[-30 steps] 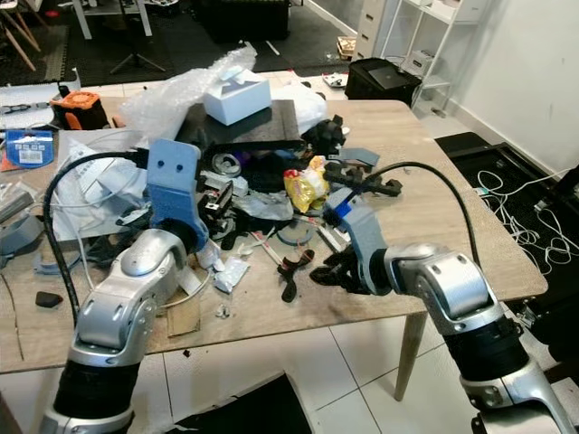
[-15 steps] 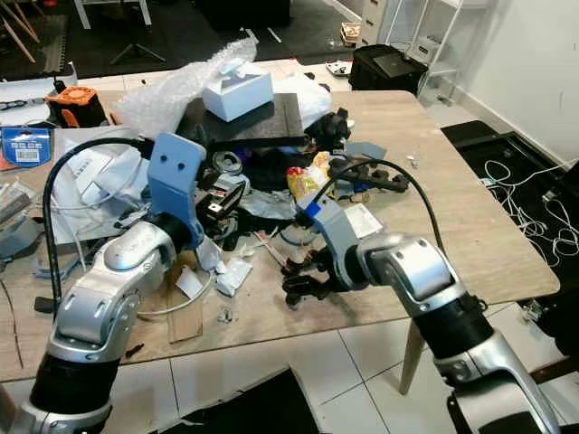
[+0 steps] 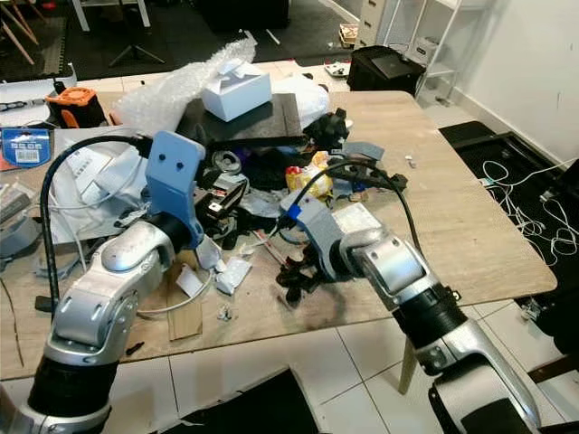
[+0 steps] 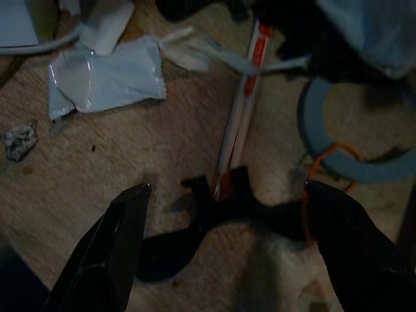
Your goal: Picking trash to rubbish bin
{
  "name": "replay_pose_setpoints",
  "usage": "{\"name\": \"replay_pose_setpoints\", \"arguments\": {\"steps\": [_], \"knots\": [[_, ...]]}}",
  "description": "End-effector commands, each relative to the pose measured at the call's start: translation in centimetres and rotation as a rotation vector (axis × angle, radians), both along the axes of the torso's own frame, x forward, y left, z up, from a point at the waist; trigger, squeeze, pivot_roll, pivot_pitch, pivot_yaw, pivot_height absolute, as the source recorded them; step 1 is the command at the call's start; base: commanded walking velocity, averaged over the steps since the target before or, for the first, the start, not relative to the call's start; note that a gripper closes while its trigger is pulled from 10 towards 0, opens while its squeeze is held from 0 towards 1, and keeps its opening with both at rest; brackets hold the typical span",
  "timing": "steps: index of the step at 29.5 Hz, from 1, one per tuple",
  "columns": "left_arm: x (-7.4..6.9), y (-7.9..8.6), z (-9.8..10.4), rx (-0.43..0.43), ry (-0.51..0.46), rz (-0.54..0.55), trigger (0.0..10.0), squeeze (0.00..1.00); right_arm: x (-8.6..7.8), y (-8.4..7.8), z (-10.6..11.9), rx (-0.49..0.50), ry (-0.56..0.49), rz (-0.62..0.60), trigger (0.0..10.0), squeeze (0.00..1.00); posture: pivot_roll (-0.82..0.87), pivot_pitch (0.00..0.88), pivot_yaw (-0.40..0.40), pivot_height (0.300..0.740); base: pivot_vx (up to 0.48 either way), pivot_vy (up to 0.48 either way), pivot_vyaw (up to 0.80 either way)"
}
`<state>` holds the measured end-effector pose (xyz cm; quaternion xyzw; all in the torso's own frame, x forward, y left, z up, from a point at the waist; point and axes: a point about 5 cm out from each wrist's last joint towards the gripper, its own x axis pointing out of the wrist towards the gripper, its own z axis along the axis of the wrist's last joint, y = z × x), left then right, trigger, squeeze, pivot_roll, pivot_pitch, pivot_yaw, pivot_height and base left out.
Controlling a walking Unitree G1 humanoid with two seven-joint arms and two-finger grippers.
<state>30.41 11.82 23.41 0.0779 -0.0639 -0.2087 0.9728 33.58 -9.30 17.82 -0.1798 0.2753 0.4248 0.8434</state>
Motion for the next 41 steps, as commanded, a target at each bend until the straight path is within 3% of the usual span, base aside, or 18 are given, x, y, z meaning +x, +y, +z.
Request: {"name": "replay_pose_setpoints", "arguments": {"steps": [1, 9, 11, 14, 16, 19, 21, 33, 34, 36, 41], "knots": [[-0.2, -0.3, -0.4, 0.001, 0.018, -0.023, 10.0, 0.0, 0.0, 0.2, -0.3, -0.02, 0.004, 0.023, 10.0, 0.0, 0.1, 0.119, -0.049, 0.74, 0.0, 0.0, 0.0], [-0.6, -1.1, -0.6, 0.021, 0.036, -0.115, 10.0, 0.0, -0.1, 0.7, -1.7, -0.039, 0.032, 0.078, 10.0, 0.0, 0.1, 0.119, -0.049, 0.74, 0.0, 0.0, 0.0], [-1.2, -1.6, -0.7, 0.037, 0.043, -0.222, 10.0, 0.0, -0.2, 0.8, -2.1, -0.044, 0.04, 0.093, 10.0, 0.0, 0.1, 0.119, -0.049, 0.74, 0.0, 0.0, 0.0], [-1.6, -1.9, -0.7, 0.043, 0.046, -0.277, 10.0, 0.0, -0.2, 0.8, -2.3, -0.046, 0.04, 0.096, 10.0, 0.0, 0.1, 0.119, -0.049, 0.74, 0.0, 0.0, 0.0], [-2.5, -2.3, -0.6, 0.066, 0.053, -0.39, 10.0, 0.0, -0.2, 0.8, -2.4, -0.054, 0.042, 0.099, 10.0, 0.0, 0.11, 0.117, -0.051, 0.74, 0.0, 0.0, 0.0], [-2.8, -2.5, -0.7, 0.082, 0.063, -0.436, 10.0, 0.0, -0.2, 0.8, -2.4, -0.057, 0.042, 0.1, 10.0, 0.0, 0.11, 0.117, -0.051, 0.74, 0.0, 0.0, 0.0], [-3.6, -2.9, -1.4, 0.165, 0.088, -0.53, 10.0, 0.0, -0.1, 0.5, -2.6, -0.071, 0.04, 0.104, 10.0, 0.0, 0.11, 0.117, -0.051, 0.74, 0.0, 0.0, 0.0], [-3.4, -2.5, -1.8, 0.24, 0.091, -0.531, 10.0, 0.0, -0.2, 0.5, -3.3, -0.072, 0.057, 0.126, 10.0, 0.0, 0.11, 0.113, -0.047, 0.74, 0.0, 0.0, 0.0], [-3.4, -2.3, -1.8, 0.241, 0.09, -0.529, 10.0, 0.0, -0.3, 0.5, -3.3, -0.066, 0.065, 0.127, 7.8, 0.0, 0.11, 0.113, -0.047, 0.74, 0.0, 0.0, 0.0], [-3.5, -2.1, -1.7, 0.236, 0.088, -0.529, 10.0, 0.0, -0.3, 0.5, -3.4, -0.065, 0.075, 0.129, 0.0, 0.0, 0.11, 0.113, -0.047, 0.74, 0.0, 0.0, 0.0], [-3.5, -1.9, -1.7, 0.235, 0.086, -0.532, 10.0, 0.0, -0.4, 0.2, -3.7, -0.084, 0.082, 0.13, 0.0, 0.0, 0.11, 0.113, -0.047, 0.74, 0.0, 0.0, 0.0]]}}
